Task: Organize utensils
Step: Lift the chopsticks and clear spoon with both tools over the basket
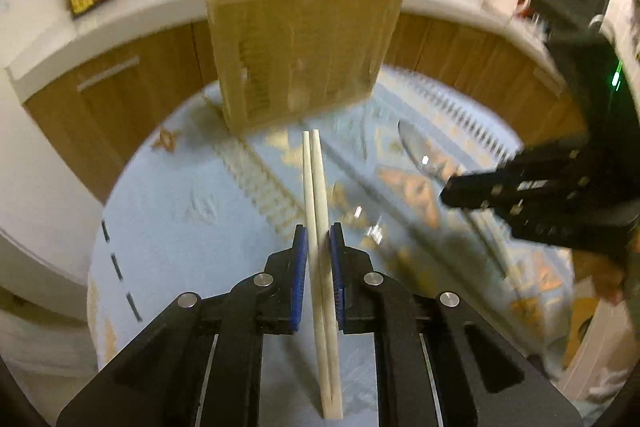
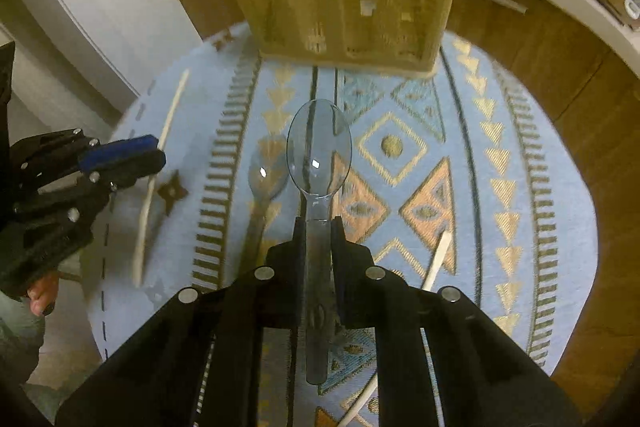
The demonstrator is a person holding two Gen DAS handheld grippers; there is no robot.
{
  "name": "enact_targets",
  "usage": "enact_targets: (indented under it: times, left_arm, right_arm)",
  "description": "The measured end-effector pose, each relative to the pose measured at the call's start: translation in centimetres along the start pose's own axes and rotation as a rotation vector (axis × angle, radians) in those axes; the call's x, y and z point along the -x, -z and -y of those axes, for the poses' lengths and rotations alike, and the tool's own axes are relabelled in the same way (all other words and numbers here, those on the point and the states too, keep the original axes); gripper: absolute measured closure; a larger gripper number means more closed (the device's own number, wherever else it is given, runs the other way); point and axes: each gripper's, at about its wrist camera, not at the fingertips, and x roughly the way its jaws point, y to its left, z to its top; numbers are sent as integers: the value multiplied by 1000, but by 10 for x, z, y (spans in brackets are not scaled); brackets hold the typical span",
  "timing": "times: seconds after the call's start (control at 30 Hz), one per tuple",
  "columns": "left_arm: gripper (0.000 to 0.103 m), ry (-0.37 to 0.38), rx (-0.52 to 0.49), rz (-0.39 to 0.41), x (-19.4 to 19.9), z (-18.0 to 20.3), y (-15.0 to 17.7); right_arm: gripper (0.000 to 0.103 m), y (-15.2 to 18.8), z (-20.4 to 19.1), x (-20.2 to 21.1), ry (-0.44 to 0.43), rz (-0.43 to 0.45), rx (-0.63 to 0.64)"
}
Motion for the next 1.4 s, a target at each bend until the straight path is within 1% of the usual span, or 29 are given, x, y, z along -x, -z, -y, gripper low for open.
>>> enact_targets:
  times: [0.07, 0.1, 0.13, 0.2, 0.23, 0.27, 0.37, 0.47, 0.6, 0.67, 0.77, 0.83, 0.9, 0.93, 1.0, 1.1, 1.17, 1.23, 1.33, 1.4]
  left_arm:
    - [94, 22, 1, 62, 14, 4, -7]
    - [94, 27, 0, 79, 17, 5, -9]
    - [94, 31, -2, 108, 22, 7, -15]
    - [94, 42, -1, 174, 37, 9, -24]
    - [101, 46, 1, 197, 43, 10, -27]
    - [100, 54, 4, 224, 50, 11, -33]
    - [100, 59, 18, 307, 67, 11, -59]
    - [100, 86, 28, 368, 71, 9, -79]
    - [100, 96, 40, 409, 78, 12, -96]
    - [100, 107, 49, 449, 83, 11, -107]
    - [100, 119, 62, 516, 89, 7, -122]
    - [100, 123, 68, 556, 94, 8, -130]
    - [100, 119, 63, 604, 101, 11, -141]
    - [100, 116, 61, 621, 103, 11, -145]
    - [100, 102, 54, 643, 104, 14, -153]
    - [100, 89, 54, 658, 97, 17, -165]
    - [100, 81, 56, 657, 90, 17, -168]
    - [100, 71, 59, 644, 78, 16, -172]
    - [100, 47, 69, 636, 62, 9, -177]
    - [100, 65, 79, 633, 53, 3, -177]
  right_arm:
    - [93, -3, 2, 16, -12, 54, 1]
    - [93, -3, 5, 25, -22, 82, -3]
    - [93, -3, 0, 32, -29, 100, -6]
    - [93, -12, 0, 50, -46, 164, -13]
    - [93, -14, 1, 58, -49, 191, -14]
    - [93, -19, 1, 70, -52, 231, -14]
    - [93, -29, 4, 91, -66, 314, -17]
    - [93, -44, 6, 111, -84, 388, -29]
    - [93, -57, 12, 123, -92, 443, -46]
    - [93, -64, 16, 126, -92, 472, -56]
    - [93, -74, 20, 137, -87, 539, -68]
    - [93, -84, 24, 145, -92, 601, -78]
    - [93, -94, 24, 148, -62, 658, -60]
    - [93, -98, 21, 150, -38, 694, -30]
    - [93, -104, 19, 150, -16, 758, 14]
    - [93, -120, 18, 138, 54, 803, 36]
    - [93, -129, 19, 128, 77, 822, 66]
    - [93, -139, 21, 116, 122, 826, 67]
    - [93, -147, 30, 96, 120, 820, 48]
    - [93, -148, 35, 84, 139, 824, 36]
